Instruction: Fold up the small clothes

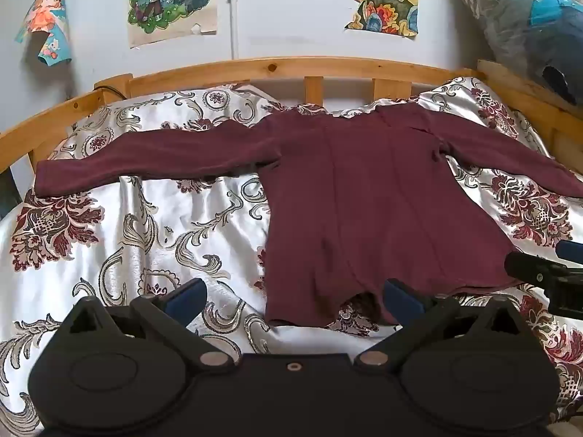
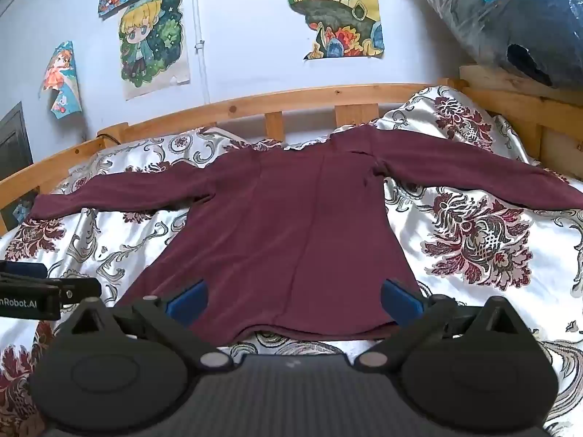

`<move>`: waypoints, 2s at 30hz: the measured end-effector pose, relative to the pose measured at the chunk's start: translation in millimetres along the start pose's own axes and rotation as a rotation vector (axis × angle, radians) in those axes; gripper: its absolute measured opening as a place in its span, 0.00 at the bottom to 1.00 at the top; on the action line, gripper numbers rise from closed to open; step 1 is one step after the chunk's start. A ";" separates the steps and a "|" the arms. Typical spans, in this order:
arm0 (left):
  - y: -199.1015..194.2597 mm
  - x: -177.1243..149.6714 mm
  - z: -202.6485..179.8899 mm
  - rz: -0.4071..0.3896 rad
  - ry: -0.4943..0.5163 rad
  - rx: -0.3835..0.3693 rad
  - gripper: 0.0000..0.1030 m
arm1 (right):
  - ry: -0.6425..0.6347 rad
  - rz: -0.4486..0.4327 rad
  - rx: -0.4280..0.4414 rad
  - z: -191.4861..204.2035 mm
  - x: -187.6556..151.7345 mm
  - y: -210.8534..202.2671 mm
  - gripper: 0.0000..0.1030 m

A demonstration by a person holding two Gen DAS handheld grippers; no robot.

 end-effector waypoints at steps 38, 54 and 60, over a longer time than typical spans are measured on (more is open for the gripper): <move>-0.3 -4.5 -0.2 0.008 -0.001 0.001 0.99 | 0.008 0.004 -0.002 0.0 -2.2 0.0 1.00; 3.7 -3.4 3.1 0.007 0.000 0.000 0.99 | 0.015 0.004 -0.003 -1.5 -1.0 -0.3 1.00; 3.9 -3.9 3.9 0.008 -0.002 0.000 0.99 | 0.015 0.004 -0.002 -1.5 -1.2 -0.5 1.00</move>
Point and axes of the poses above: each gripper's, at about its wrist camera, not at the fingertips, and y roughly the way its jaws point, z to its left, x to its top, the point moved 9 cm from there along y, roughly the way its jaws point, and after that the axes turned 5 degrees about y, right-handed, at the moved point
